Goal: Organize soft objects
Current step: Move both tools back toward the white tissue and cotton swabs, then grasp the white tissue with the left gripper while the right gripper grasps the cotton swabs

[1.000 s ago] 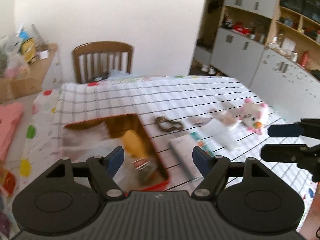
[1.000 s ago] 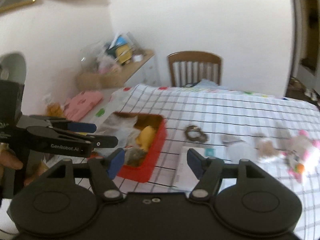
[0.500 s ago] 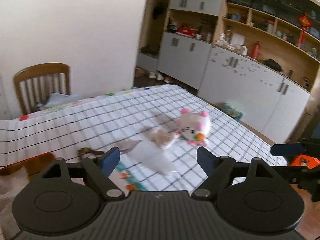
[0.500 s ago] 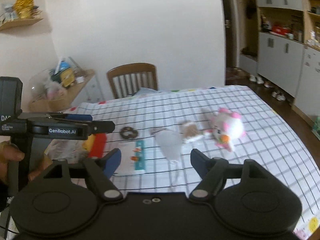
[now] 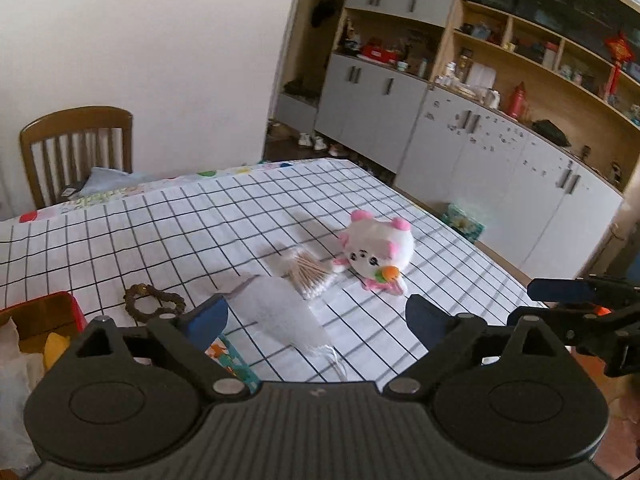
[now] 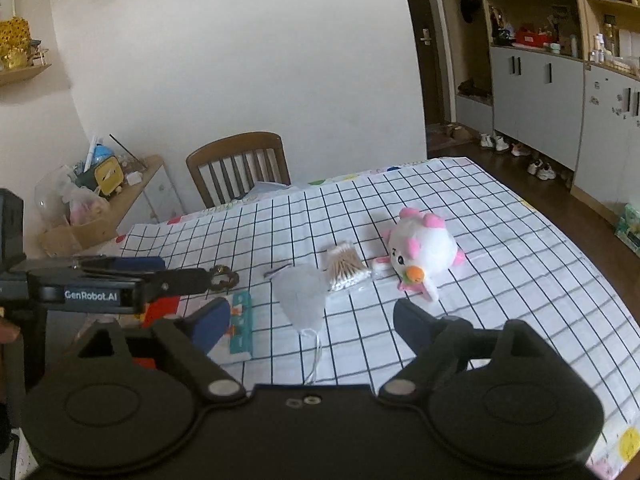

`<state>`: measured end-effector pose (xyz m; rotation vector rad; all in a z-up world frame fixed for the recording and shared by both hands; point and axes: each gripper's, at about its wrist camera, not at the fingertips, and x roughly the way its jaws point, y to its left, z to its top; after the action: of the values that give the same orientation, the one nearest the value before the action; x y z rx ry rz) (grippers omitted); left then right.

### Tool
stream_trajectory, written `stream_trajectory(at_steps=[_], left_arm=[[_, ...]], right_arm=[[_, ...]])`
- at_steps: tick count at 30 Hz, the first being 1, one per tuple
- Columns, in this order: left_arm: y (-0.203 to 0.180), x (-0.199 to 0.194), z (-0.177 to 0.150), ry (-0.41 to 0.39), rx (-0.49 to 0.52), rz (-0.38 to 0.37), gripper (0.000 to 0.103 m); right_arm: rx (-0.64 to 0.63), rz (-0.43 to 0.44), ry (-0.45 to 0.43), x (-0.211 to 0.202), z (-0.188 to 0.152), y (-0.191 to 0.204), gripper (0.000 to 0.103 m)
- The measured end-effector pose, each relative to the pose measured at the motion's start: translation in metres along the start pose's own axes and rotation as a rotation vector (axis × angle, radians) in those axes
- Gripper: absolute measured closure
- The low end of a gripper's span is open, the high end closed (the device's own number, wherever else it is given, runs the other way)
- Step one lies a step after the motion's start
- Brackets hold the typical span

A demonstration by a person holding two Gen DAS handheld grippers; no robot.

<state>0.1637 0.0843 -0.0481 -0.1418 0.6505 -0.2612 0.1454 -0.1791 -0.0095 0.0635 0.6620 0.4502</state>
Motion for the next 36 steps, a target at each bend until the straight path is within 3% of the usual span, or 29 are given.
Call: stream_trajectory(at_steps=[2, 12, 17, 21, 23, 27, 33, 36], left_arm=[[-0.001, 0.004, 0.002, -0.008, -0.005, 0.03, 0.0], [-0.001, 0.039, 0.0, 0.01, -0.059, 0.163, 0.0], [0.0, 0.06, -0.004, 0.013, -0.1, 0.194, 0.0], [-0.006, 0.084, -0.01, 0.039, -0.107, 0.23, 0.0], [-0.008, 0.099, -0.012, 0.074, -0.109, 0.287, 0.0], [-0.009, 0.12, -0.019, 0.091, -0.093, 0.327, 0.0], [-0.008, 0.14, -0.027, 0.099, -0.16, 0.343, 0.0], [-0.014, 0.148, -0.027, 0.089, -0.161, 0.377, 0.0]], right_arm=[[-0.014, 0.017, 0.0, 0.008, 0.004, -0.006, 0.012], [-0.069, 0.098, 0.052, 0.063, 0.024, -0.036, 0.01], [-0.093, 0.138, 0.099, 0.095, 0.031, -0.048, 0.01], [-0.113, 0.156, 0.13, 0.123, 0.038, -0.055, 0.011], [-0.117, 0.162, 0.15, 0.139, 0.041, -0.059, 0.011], [-0.119, 0.189, 0.18, 0.165, 0.049, -0.063, 0.014], [-0.161, 0.209, 0.227, 0.2, 0.061, -0.057, 0.019], [-0.196, 0.208, 0.262, 0.217, 0.063, -0.052, 0.026]])
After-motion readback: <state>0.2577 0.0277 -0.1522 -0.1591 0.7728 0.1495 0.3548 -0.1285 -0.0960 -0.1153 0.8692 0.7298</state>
